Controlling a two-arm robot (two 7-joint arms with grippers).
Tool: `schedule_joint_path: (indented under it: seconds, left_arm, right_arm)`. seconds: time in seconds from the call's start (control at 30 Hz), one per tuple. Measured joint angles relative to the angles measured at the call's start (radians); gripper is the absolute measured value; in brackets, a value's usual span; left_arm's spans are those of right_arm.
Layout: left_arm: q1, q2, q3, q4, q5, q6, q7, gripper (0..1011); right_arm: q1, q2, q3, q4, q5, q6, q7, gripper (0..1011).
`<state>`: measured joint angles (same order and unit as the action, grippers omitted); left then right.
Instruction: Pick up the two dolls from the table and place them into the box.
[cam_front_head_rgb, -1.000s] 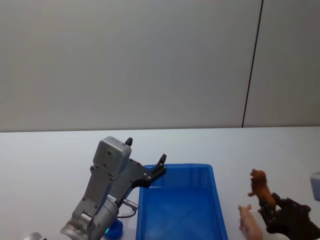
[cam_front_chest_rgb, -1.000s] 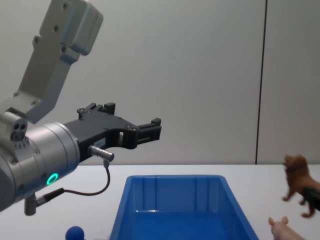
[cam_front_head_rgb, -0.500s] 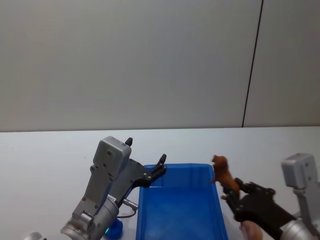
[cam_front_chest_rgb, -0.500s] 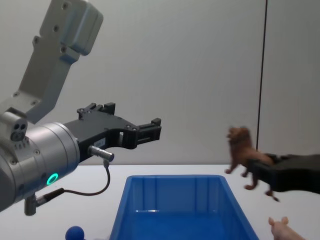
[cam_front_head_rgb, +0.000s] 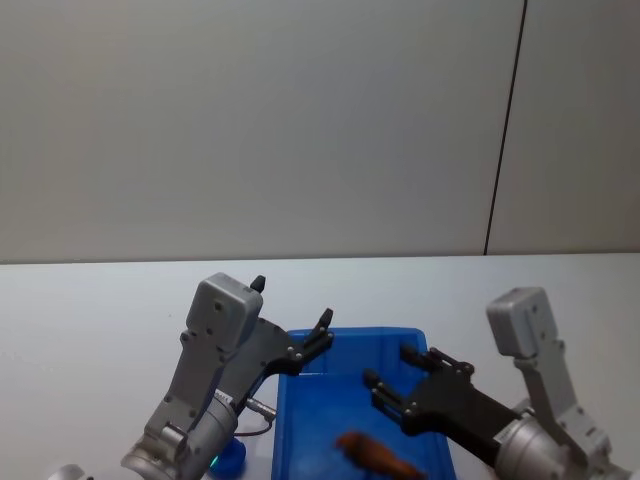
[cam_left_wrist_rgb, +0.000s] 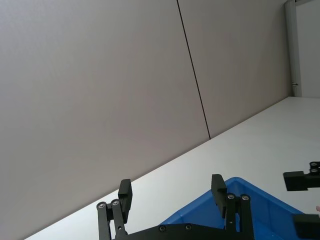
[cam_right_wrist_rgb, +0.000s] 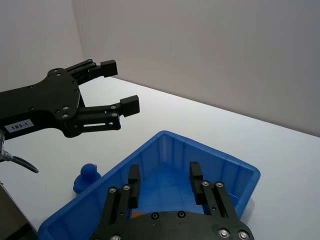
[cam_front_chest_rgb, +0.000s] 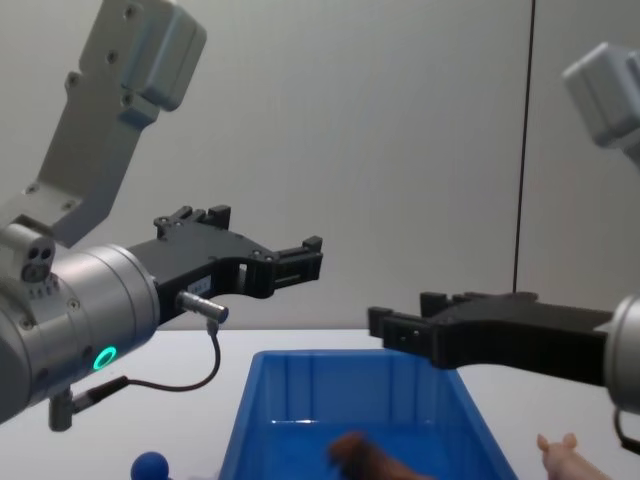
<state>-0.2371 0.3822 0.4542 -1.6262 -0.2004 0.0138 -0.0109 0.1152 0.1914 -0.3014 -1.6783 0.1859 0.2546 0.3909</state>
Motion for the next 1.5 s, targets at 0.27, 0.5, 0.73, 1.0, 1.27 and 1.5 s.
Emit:
schedule_joint_path:
  seconds: [0.27, 0.5, 0.73, 1.0, 1.27, 1.5]
  left_arm:
    - [0.000, 0.000, 0.000, 0.000, 0.000, 0.000, 0.000, 1001]
    - [0.000, 0.000, 0.000, 0.000, 0.000, 0.000, 0.000, 1001]
    - [0.000, 0.000, 0.000, 0.000, 0.000, 0.000, 0.000, 1001]
    - [0.000, 0.000, 0.000, 0.000, 0.000, 0.000, 0.000, 1001]
    - [0.000, 0.000, 0.000, 0.000, 0.000, 0.000, 0.000, 1001]
    - [0.000, 0.000, 0.000, 0.000, 0.000, 0.000, 0.000, 1001]
  right_arm:
    - [0.035, -0.022, -0.008, 0.038, -0.014, 0.016, 0.000, 790]
    - [0.037, -0.022, -0.002, 0.041, -0.015, 0.029, -0.049, 986]
    - [0.013, -0.003, 0.013, 0.006, -0.009, 0.047, -0.112, 1001]
    - [-0.042, 0.038, 0.036, -0.065, 0.007, 0.080, -0.194, 1001]
    - [-0.100, 0.074, 0.053, -0.119, 0.023, 0.115, -0.258, 1001]
    - [-0.139, 0.093, 0.060, -0.136, 0.032, 0.131, -0.288, 1001]
